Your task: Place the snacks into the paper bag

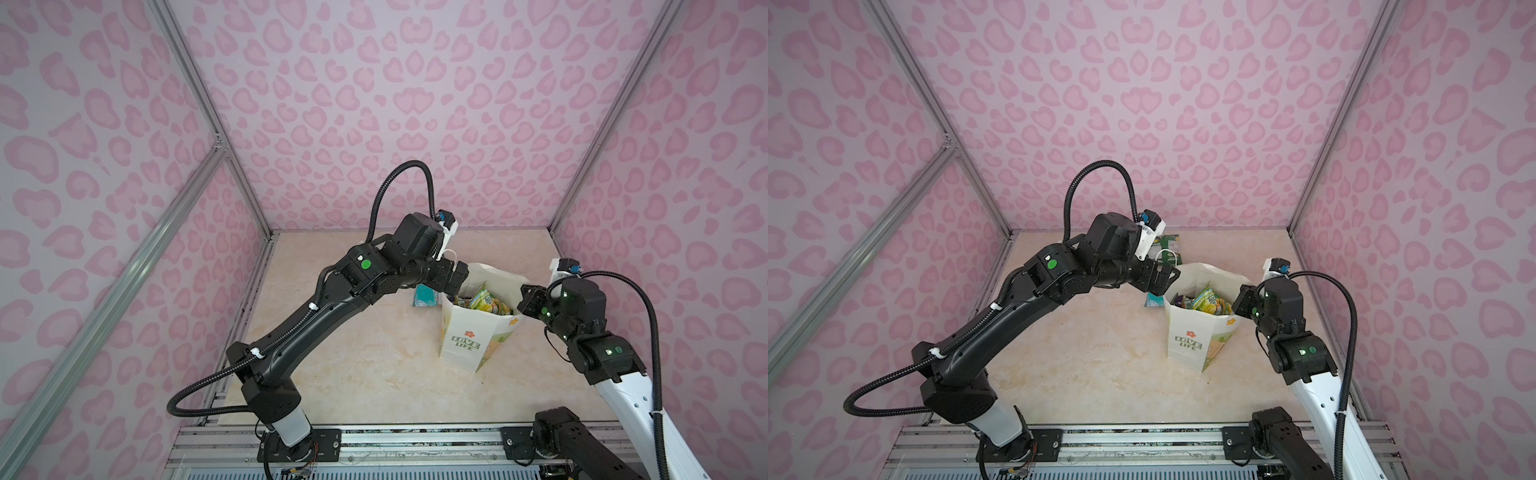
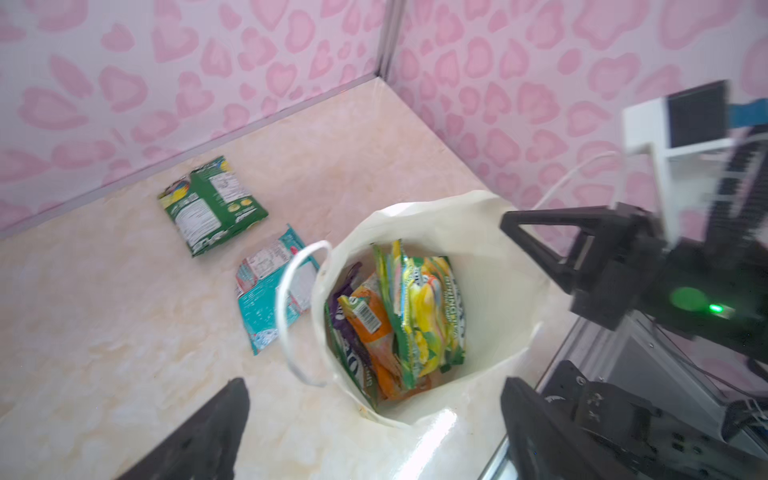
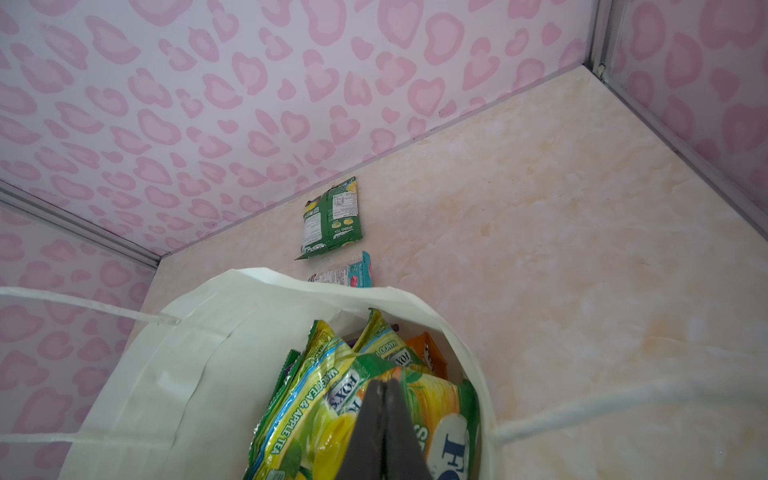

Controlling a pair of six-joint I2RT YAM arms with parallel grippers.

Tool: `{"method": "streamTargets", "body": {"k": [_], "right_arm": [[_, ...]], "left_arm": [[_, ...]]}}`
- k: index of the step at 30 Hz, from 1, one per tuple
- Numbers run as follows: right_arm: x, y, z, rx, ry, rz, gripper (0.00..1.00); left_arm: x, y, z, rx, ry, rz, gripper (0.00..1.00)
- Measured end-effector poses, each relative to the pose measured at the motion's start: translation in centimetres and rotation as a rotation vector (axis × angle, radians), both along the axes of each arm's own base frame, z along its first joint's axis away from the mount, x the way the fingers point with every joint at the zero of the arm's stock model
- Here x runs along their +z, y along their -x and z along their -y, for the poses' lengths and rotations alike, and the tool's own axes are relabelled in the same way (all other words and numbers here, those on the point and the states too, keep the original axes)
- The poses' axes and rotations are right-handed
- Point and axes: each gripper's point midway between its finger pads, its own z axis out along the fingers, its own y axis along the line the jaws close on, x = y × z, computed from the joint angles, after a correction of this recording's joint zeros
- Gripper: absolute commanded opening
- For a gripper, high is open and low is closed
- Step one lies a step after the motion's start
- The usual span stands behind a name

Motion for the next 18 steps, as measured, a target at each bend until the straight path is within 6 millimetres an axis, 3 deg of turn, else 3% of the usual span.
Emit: {"method": "streamTargets", "body": {"k": [2, 5, 8, 9, 11, 12, 18], "right_arm": [[0.0, 0.0, 0.0, 0.001, 0.001, -0.001, 0.0], [0.1, 0.1, 0.0, 0.0, -0.001, 0.002, 0.0], [0.2, 0.3, 0.1, 0.0, 0.0, 0.005, 0.0], [0.3, 0.4, 0.1, 0.0, 0.0, 0.006, 0.0], [0.3, 0.5, 0.1, -0.001, 0.0, 0.006, 0.0], [0.3, 0.5, 0.1, 0.0, 0.001, 0.006, 0.0], [0.6, 0.5, -0.5, 0.023, 0.004, 0.009, 0.0]], "left_arm": [[-1.1, -1.5, 0.0, 0.032, -0.019, -0.007, 0.95], [-2.8, -2.9, 0.7, 0.037, -0.032, -0.048, 0.74], [-3.9, -4.0, 1.3, 0.04, -0.018, -0.092, 0.45], [-4.0, -4.2, 1.5, 0.034, -0.013, -0.101, 0.29], [-4.0, -4.2, 1.9, 0.019, 0.003, -0.115, 0.08], [-3.7, -4.0, 2.2, 0.003, 0.016, -0.121, 0.03], [-2.8, -3.1, 2.1, -0.017, 0.065, -0.159, 0.03]]}}
